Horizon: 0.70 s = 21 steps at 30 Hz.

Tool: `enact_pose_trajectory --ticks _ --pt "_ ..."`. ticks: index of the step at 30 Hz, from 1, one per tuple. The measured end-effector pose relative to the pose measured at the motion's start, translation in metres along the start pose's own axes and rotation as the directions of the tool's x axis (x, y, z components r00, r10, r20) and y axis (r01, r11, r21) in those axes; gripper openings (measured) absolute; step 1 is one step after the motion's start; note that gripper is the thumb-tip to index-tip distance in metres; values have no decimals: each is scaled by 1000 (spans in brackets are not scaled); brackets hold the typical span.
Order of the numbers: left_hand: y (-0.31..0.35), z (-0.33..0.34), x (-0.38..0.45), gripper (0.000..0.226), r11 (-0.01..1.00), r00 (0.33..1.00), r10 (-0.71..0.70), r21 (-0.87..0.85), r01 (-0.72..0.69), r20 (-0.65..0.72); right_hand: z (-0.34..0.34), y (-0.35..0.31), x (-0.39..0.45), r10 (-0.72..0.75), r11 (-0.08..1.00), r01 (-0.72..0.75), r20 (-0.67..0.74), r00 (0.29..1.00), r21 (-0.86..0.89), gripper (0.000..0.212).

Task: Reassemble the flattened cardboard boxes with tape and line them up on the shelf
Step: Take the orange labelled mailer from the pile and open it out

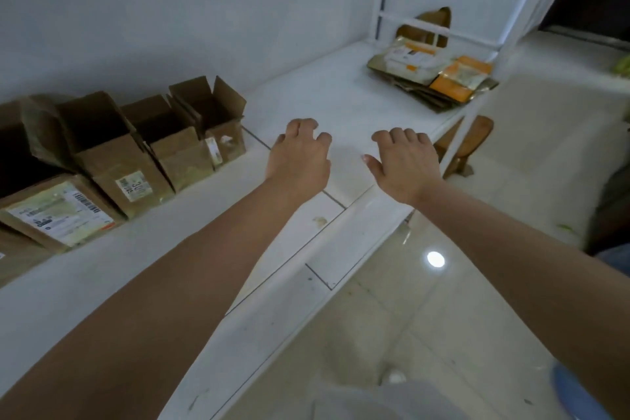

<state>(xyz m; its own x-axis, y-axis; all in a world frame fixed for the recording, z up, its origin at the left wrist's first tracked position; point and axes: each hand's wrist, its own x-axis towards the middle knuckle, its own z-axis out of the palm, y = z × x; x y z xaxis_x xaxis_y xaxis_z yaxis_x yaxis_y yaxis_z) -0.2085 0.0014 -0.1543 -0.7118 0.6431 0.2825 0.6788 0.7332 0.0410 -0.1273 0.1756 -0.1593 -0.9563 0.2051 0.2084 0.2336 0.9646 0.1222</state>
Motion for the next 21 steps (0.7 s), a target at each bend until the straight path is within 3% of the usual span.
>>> enact_pose_trajectory --ticks 12,21 --pt "148 57 136 42 993 995 96 -74 -95 3 32 183 15 101 995 -101 18 995 -7 47" --pt "221 93 219 42 995 996 63 -76 -58 59 61 305 55 149 989 -148 61 987 -7 46"
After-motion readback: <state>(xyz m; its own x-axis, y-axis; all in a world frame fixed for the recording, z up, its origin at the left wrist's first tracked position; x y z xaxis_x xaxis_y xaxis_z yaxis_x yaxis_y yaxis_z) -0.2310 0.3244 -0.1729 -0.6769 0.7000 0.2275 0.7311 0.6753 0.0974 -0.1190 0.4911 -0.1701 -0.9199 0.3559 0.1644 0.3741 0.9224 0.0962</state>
